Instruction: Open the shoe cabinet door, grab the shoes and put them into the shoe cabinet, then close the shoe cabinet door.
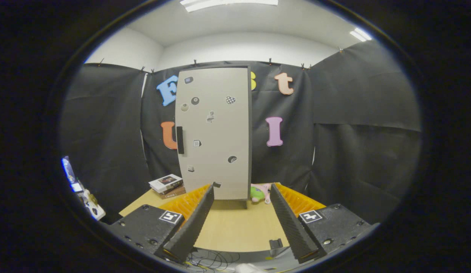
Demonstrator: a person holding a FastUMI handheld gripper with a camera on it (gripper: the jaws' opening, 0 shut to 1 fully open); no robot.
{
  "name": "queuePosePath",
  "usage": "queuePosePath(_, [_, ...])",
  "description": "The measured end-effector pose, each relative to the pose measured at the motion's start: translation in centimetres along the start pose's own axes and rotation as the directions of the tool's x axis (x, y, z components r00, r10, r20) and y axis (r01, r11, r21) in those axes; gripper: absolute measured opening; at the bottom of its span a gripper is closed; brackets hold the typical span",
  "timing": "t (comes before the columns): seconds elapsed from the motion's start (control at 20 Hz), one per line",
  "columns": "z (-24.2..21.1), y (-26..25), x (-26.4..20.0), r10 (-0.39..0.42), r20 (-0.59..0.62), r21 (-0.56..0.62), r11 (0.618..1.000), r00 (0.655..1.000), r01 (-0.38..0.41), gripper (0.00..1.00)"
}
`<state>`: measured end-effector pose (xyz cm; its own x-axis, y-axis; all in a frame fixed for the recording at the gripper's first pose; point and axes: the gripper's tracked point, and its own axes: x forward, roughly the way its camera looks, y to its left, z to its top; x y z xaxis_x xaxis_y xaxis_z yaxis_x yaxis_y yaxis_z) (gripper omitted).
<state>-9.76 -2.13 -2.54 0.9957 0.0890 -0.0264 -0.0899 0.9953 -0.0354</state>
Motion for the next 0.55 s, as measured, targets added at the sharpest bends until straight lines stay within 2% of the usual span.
queuePosePath(0.55, [-1.0, 2.8, -0.5, 0.005, -0.031, 0.018, 1.0, 1.0, -0.005, 0.97])
